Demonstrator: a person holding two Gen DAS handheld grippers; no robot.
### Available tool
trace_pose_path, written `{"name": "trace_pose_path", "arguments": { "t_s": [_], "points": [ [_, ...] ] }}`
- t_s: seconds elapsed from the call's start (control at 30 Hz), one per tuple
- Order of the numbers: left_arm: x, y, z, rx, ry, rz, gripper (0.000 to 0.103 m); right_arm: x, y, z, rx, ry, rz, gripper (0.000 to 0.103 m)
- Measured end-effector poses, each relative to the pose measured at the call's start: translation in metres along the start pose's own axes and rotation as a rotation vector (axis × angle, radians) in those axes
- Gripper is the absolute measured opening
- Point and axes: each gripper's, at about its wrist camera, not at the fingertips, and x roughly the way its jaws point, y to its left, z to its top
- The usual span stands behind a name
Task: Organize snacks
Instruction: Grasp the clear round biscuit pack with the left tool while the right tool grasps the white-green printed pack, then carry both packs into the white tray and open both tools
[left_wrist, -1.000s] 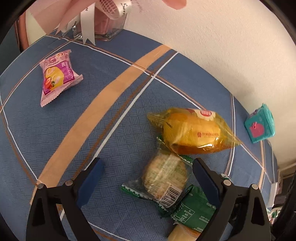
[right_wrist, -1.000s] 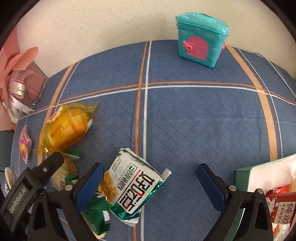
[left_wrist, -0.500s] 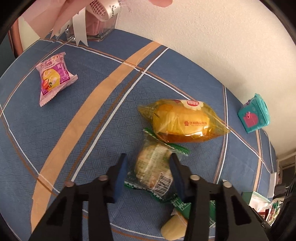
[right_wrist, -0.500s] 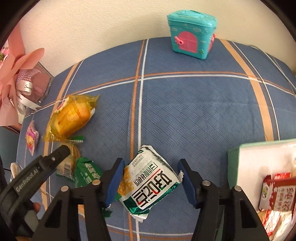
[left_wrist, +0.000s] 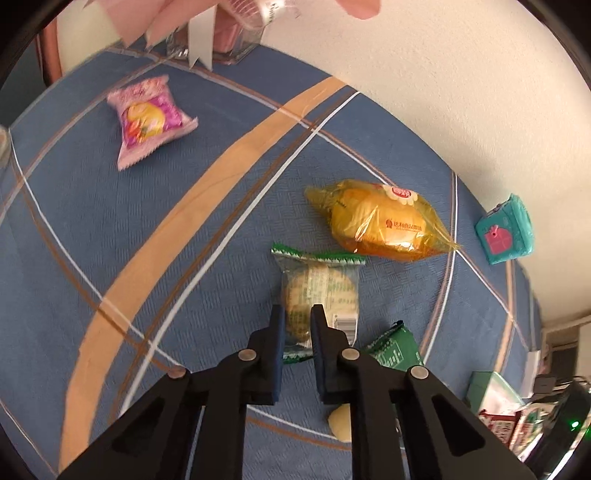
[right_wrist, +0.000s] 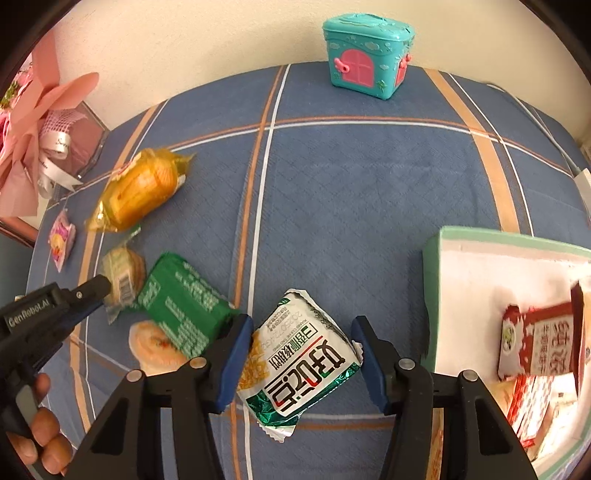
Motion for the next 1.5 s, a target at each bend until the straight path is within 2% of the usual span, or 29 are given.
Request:
{"name": "trace_pose_path", "arguments": {
  "t_s": [0.23, 0.3, 0.33, 0.37, 0.6, 0.67, 0.8, 1.03, 1.17, 1.33, 1.5],
  "points": [
    [-0.002, 0.013, 0.002, -0.012, -0.010, -0.043, 0.017, -0.005, 0.003, -0.012, -0.045, 0.005, -0.012, 0.057],
    [-0.002, 0.010, 0.005, 0.004, -0.018, -0.058, 0.030, -0.004, 0.003, -0.006, -0.070, 0.003, -0.026, 0.057],
    [-0.002, 0.009, 0.007, 0.014, -0.025, -0.059, 0.045, -0.003, 0.005, -0.004, -0.082, -0.001, -0.034, 0.057],
    [-0.001, 0.005, 0.008, 0.027, -0.034, -0.062, 0.055, -0.002, 0.007, -0.001, -0.095, -0.006, -0.043, 0.057],
    [0.025, -0.018, 0.013, 0.131, -0.028, -0.016, 0.055, 0.008, 0.009, 0.009, -0.133, -0.009, -0.058, 0.053],
    [0.026, -0.024, 0.012, 0.164, -0.044, 0.017, 0.053, 0.014, 0.011, 0.012, -0.139, -0.015, -0.063, 0.053],
    [0.028, -0.026, 0.014, 0.152, -0.045, 0.029, 0.050, 0.021, 0.018, 0.016, -0.164, -0.027, -0.081, 0.053],
    [0.006, -0.013, 0.012, 0.097, -0.044, 0.070, 0.050, 0.013, 0.024, 0.002, -0.169, -0.046, -0.071, 0.047],
    [-0.022, -0.002, 0.006, 0.079, -0.046, 0.080, 0.050, 0.001, 0.017, -0.009, -0.132, -0.054, -0.032, 0.047],
    [-0.047, -0.015, -0.012, 0.110, -0.057, 0.090, 0.050, -0.024, 0.007, -0.028, -0.094, -0.083, 0.009, 0.047],
    [-0.059, -0.029, -0.038, 0.118, -0.042, 0.055, 0.050, -0.045, -0.003, -0.037, -0.037, -0.078, 0.019, 0.047]
  ]
}}
